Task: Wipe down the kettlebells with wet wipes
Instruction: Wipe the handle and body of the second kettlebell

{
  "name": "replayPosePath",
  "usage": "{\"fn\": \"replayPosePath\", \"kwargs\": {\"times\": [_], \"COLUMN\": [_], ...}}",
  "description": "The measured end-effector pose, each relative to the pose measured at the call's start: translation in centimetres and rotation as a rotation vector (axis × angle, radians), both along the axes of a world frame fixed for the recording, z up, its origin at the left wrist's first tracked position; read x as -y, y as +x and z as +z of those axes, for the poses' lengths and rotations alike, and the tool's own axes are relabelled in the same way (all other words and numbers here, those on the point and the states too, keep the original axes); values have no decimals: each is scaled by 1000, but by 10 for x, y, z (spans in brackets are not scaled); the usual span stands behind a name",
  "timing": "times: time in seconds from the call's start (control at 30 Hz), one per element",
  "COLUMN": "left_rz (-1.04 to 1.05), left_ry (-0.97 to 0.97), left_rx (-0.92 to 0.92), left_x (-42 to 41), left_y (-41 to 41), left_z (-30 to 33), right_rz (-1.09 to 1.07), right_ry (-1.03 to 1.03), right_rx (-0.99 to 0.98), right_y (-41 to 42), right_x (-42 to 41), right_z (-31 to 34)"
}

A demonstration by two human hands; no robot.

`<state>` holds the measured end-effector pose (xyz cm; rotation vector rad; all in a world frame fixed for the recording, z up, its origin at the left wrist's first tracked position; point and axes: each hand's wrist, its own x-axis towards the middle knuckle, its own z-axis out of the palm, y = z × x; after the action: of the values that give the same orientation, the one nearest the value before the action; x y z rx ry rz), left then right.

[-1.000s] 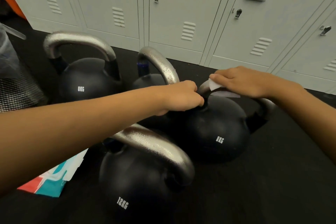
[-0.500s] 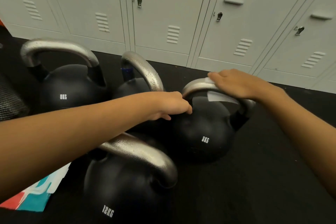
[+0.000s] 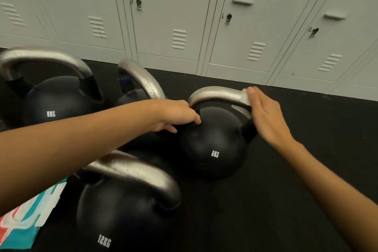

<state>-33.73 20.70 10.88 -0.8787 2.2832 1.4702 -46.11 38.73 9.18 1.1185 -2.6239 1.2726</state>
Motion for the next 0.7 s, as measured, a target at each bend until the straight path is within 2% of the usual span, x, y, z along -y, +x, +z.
{"fn": "replayPosePath", "kwargs": {"times": [0.1,0.17,0.23,0.3,0.4,0.47,0.57,0.7], "left_rz": [8,18,22,29,42,55,70,112], "left_ry": [3,9,4,-7,-15,-13,-29,-49], "left_rx": [0,4,12,17,21,27,36,40], "left_x": [0,2,2,1,-1,-3,-8,-13], "left_y": [-1,-1,-1,-1,-1,0,0,-2], "left_z": [-1,-4,-5,-5,-3,-1,3,6], "right_rz": [-164,-192,-235,-266,-167,-76,-30,-64], "right_ry": [-304,-367,-312,-135,221,429,540,416], "right_rx": [400,521,535,488,328,93,-379,-662], "right_y": [13,18,14,2,-9,-3,16,21], "right_x": [-8,-8,-6,0,16,31,48,39], "right_z": [-13,-18,-14,-1,30,42,32,-1]}}
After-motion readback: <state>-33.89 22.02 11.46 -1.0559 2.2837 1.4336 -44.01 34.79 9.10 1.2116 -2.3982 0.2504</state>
